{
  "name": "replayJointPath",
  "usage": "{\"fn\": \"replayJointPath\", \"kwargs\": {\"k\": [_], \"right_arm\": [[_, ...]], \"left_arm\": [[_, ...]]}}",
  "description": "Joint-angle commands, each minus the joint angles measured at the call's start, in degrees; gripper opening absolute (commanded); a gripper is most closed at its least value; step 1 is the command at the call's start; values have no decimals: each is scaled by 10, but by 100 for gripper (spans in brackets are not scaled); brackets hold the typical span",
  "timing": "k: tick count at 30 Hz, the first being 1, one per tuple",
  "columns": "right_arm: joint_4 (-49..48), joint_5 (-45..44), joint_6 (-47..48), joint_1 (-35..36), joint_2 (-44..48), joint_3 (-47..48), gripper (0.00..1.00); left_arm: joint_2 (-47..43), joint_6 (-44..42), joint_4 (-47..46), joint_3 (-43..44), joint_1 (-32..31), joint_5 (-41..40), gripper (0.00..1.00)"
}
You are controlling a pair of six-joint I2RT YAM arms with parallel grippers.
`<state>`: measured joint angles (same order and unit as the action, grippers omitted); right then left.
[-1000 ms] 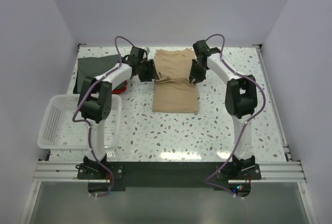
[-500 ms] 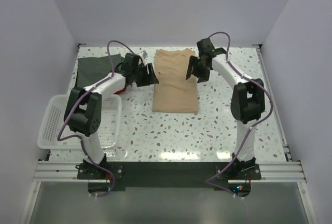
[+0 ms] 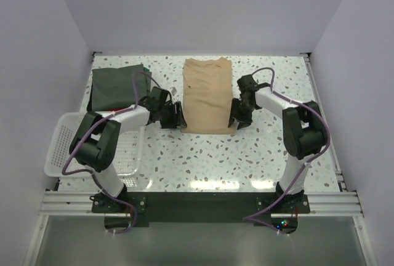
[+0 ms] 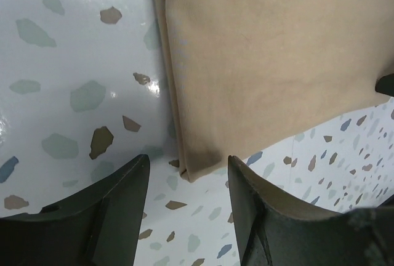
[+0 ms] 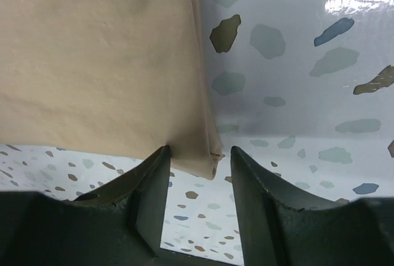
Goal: Fold and stack the t-shirts
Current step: Fold the tshirt
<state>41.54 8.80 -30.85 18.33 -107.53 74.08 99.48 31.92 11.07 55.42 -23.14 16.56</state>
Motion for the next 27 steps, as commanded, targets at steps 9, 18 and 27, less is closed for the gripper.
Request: {"fn": "replayJointPath", "kwargs": {"k": [9,18,27], "right_arm": [[-41,18,-11,2,31,-48,38],[-51,32,-11,2,22,-69,27],[-49,34,-11,4,25,-73,21]], "left_arm": [[-45,19,-16,-19,-19,-26,57],[-50,29,7,-19,-33,-48,54],[-40,38,26,-18,-48,-64,48]]}}
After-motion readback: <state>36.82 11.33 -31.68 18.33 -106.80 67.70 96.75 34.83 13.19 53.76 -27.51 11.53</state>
